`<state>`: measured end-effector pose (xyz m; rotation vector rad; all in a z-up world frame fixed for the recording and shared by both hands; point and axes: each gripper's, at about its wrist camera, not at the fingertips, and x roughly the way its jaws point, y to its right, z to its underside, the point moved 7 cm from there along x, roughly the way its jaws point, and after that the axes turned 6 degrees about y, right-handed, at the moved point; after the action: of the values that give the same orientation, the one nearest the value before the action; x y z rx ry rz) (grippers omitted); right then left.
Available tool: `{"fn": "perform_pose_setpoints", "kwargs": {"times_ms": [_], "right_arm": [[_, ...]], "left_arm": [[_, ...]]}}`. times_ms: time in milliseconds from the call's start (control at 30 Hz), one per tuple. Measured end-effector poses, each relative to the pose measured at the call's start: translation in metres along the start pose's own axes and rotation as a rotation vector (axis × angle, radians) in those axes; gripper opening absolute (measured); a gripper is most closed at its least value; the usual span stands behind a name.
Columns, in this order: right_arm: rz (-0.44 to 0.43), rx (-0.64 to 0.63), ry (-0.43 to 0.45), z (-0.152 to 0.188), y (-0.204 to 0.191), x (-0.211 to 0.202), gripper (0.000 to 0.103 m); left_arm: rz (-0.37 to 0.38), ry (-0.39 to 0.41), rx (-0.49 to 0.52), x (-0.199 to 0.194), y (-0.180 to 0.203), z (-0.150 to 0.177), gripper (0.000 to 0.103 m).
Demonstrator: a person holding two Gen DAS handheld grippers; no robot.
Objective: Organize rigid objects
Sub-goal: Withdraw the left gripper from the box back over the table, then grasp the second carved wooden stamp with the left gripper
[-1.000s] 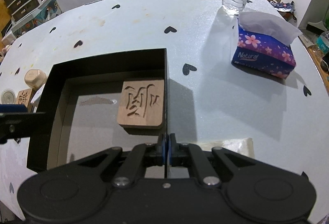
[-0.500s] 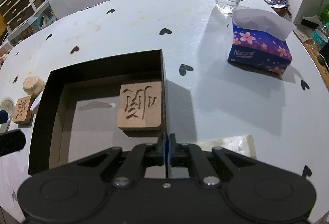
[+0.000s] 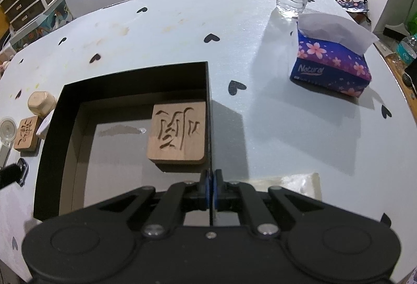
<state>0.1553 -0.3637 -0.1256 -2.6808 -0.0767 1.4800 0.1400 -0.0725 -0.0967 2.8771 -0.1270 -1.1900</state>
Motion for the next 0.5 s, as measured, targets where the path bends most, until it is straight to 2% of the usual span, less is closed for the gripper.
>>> {"fn": "perform_pose_setpoints", "kwargs": {"times_ms": [200,500], "right_arm": [[0.003,0.008,0.0,0.0,0.0,0.0,0.003],[0.008,0.02,0.002,0.0,0.0,0.0,0.003]], "left_arm": [[-0.106,-0.016,-0.077,0.012,-0.047,0.001,0.103],[-0.188,-0.063,-0.046,0.053,-0.078,-0.009,0.103]]}}
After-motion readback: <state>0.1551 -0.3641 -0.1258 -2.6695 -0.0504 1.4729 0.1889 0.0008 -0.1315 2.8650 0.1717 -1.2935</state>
